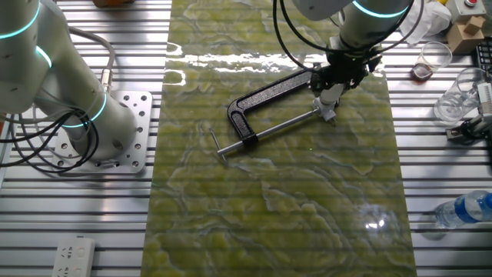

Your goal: Take out the light bulb by rotating it

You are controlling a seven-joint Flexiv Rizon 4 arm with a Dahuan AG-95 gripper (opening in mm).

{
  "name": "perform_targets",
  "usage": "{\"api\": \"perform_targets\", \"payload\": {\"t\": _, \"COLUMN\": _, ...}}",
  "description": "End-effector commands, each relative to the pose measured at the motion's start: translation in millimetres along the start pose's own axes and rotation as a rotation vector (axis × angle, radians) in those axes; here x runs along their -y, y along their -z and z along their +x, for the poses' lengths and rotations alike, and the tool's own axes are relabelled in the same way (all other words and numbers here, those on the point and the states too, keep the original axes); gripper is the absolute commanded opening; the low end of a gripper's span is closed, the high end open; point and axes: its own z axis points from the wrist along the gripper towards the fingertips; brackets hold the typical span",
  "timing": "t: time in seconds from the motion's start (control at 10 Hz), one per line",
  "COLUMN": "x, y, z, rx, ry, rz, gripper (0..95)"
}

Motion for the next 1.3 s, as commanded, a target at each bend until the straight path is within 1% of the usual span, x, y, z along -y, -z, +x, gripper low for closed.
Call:
{"api": "perform_targets", "payload": {"t": 0.1, "x": 1.1, "y": -0.5, "z": -0.4, "rx": -0.001, "ry": -0.017, "rz": 0.001, "gripper": 76.0}}
{"api": "perform_targets", "payload": {"t": 0.2, "x": 5.2, "y": 3.2, "z": -3.2, "rx": 0.005, "ry": -0.169, "rz": 0.005, "gripper": 76.0}}
{"api": "perform_targets", "payload": {"t": 0.3, "x": 6.0, "y": 4.0, "z": -3.1, "rx": 0.01, "ry": -0.315, "rz": 0.002, "gripper": 76.0}}
{"api": "perform_targets", "payload": {"t": 0.4, "x": 6.0, "y": 4.0, "z": -3.0, "rx": 0.012, "ry": -0.336, "rz": 0.002, "gripper": 76.0}}
{"api": "perform_targets", "payload": {"t": 0.5, "x": 6.2, "y": 4.3, "z": -2.2, "rx": 0.019, "ry": -0.448, "rz": -0.006, "gripper": 76.0}}
{"api": "perform_targets", "payload": {"t": 0.6, "x": 6.3, "y": 4.4, "z": -1.8, "rx": 0.015, "ry": -0.627, "rz": -0.022, "gripper": 76.0}}
{"api": "perform_targets", "payload": {"t": 0.8, "x": 6.4, "y": 4.5, "z": -1.4, "rx": 0.013, "ry": -0.753, "rz": -0.029, "gripper": 76.0}}
{"api": "perform_targets", "payload": {"t": 0.9, "x": 6.5, "y": 4.7, "z": -0.8, "rx": 0.008, "ry": -0.873, "rz": -0.036, "gripper": 76.0}}
{"api": "perform_targets", "payload": {"t": 1.0, "x": 6.5, "y": 4.7, "z": -0.1, "rx": 0.007, "ry": -0.932, "rz": -0.039, "gripper": 76.0}}
{"api": "perform_targets", "payload": {"t": 1.1, "x": 6.6, "y": 4.9, "z": 0.4, "rx": 0.015, "ry": -0.979, "rz": -0.044, "gripper": 76.0}}
{"api": "perform_targets", "payload": {"t": 1.2, "x": 7.0, "y": 5.3, "z": 2.4, "rx": 0.03, "ry": -1.12, "rz": -0.06, "gripper": 76.0}}
{"api": "perform_targets", "payload": {"t": 1.3, "x": 7.1, "y": 5.5, "z": 3.4, "rx": 0.029, "ry": -1.187, "rz": -0.066, "gripper": 76.0}}
